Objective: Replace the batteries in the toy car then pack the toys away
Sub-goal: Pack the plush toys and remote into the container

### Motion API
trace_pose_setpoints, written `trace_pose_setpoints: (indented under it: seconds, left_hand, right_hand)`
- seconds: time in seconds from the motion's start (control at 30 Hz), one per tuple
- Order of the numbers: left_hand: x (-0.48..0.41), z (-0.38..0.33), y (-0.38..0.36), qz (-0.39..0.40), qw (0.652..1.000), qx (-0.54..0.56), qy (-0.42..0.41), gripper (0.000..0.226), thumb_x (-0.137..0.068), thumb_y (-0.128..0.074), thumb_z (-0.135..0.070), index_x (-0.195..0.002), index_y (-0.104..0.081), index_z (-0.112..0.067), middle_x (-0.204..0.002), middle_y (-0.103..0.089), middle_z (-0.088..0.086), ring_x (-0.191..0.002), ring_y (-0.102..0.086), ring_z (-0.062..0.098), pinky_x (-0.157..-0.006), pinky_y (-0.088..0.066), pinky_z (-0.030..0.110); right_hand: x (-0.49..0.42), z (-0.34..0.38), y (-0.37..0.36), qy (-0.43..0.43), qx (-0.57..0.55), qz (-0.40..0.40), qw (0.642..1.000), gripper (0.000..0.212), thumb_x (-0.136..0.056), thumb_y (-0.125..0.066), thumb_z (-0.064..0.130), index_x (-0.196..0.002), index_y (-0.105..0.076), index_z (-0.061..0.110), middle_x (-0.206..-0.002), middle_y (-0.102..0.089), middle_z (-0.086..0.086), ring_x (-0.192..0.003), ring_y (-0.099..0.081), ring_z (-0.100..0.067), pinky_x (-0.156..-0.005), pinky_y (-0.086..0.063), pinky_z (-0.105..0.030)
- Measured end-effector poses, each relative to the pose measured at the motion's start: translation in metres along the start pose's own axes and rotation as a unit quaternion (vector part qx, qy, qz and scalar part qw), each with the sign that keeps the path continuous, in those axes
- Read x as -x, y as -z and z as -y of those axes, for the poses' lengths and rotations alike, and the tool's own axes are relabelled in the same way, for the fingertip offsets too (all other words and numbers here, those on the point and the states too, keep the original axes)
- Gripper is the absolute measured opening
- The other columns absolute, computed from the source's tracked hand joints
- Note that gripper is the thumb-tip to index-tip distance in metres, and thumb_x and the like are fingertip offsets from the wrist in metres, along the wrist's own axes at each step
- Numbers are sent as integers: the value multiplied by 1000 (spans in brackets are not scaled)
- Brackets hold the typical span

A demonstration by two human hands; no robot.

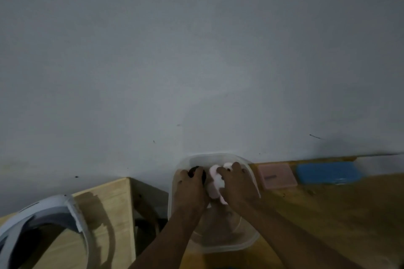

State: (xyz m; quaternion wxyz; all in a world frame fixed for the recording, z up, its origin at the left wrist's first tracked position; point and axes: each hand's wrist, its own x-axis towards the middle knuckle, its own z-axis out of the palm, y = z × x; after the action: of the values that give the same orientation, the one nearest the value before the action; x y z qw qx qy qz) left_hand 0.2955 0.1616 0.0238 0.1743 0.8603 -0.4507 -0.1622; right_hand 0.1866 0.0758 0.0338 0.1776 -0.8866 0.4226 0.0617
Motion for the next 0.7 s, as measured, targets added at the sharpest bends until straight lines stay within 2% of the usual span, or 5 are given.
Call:
trace_pose_setpoints:
  seconds: [0.07, 0.23, 0.37, 0.57, 0.7]
  left_hand:
    - [-4, 2, -8, 14, 1000, 14, -6, 38, -91, -53, -36, -127, -50, -26, -125, -57, 2, -109, -53, 18, -90, -49, 28]
    - [-2, 5, -16, 36, 999, 24, 2, 68, -77, -30, -47, -139, -42, -23, -135, -54, 2, -117, -50, 20, -97, -46, 33]
    - [-3, 8, -16, 30, 999, -5, 17, 50, -92, -47, -34, -140, -41, -22, -133, -54, 4, -116, -50, 21, -96, -45, 30]
    - [9, 0, 0, 27, 999, -23, 7, 45, -98, -45, -29, -142, -39, -23, -133, -53, 2, -117, -48, 19, -96, -45, 29]
    - [27, -13, 31, -7, 998, -61, -26, 46, -92, -55, -27, -136, -42, -22, -132, -47, 7, -119, -46, 25, -97, -46, 33]
  right_hand:
    - [-7, -1, -6, -1, -6, 11, 1000, 60, -86, -60, 22, -141, -38, 29, -147, -29, -11, -127, -39, -32, -103, -41, -37]
    - [-12, -7, -20, -2, -14, 44, 999, 63, -86, -60, 22, -143, -34, 30, -149, -25, -11, -129, -35, -34, -102, -41, -38]
    - [-14, -9, -25, -5, -21, 37, 999, 58, -89, -58, 25, -142, -35, 33, -149, -26, -10, -129, -35, -33, -102, -42, -40]
    - [0, -6, -12, 0, -7, 55, 998, 72, -87, -61, 21, -148, -24, 31, -150, -24, -11, -131, -34, -34, -104, -40, -39]
    - [27, -4, 14, 18, -13, -19, 1000, 56, -90, -55, 27, -142, -33, 29, -144, -35, -6, -129, -37, -27, -103, -36, -35]
